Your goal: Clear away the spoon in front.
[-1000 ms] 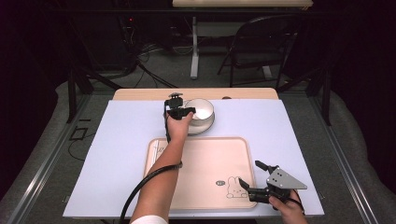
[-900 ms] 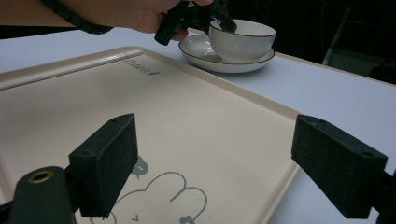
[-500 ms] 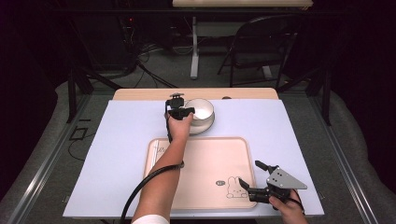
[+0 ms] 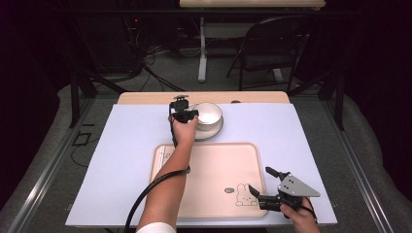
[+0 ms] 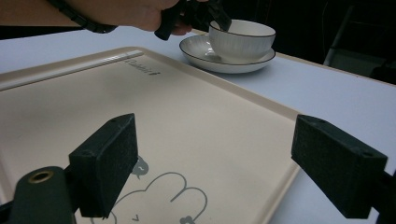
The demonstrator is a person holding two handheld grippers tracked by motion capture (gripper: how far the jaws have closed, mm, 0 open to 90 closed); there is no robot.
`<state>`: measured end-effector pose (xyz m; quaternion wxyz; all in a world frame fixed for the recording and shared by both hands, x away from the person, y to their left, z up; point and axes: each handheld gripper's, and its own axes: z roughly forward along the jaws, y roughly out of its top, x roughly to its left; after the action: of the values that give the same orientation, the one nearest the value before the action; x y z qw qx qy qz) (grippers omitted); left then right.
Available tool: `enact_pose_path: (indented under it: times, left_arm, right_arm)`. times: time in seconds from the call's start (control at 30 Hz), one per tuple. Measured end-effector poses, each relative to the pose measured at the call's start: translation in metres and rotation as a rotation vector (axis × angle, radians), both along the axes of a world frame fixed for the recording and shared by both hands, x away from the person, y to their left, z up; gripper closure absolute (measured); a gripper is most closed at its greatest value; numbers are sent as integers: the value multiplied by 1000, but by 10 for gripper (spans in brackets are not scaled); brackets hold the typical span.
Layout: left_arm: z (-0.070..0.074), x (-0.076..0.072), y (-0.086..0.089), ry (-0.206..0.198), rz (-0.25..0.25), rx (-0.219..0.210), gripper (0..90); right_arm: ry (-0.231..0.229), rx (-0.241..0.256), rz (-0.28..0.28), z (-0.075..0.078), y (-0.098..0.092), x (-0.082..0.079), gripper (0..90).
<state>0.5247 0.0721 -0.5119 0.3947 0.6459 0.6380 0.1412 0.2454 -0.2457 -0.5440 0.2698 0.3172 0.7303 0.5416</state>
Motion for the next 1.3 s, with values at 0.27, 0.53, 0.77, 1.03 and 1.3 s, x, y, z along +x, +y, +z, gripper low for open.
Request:
enact_pose_path:
  times: [0.27,0.53,0.77,1.03,1.3]
  left_arm:
    - [9,-1,4,-18,-5,6,794]
    - [16,0,4,-23,-13,16,816]
    - [20,0,4,-29,-23,7,836]
    - [25,0,1,-35,-37,21,848]
    - [32,-2,-4,-49,-52,34,848]
  right_arm:
    - [1,-2,1,0,0,0,140]
    - [5,0,-2,0,0,0,140]
    - [5,4,-3,0,-1,1,140]
    - [5,4,-2,0,-1,0,140]
    - [-2,2,3,1,-1,1,140]
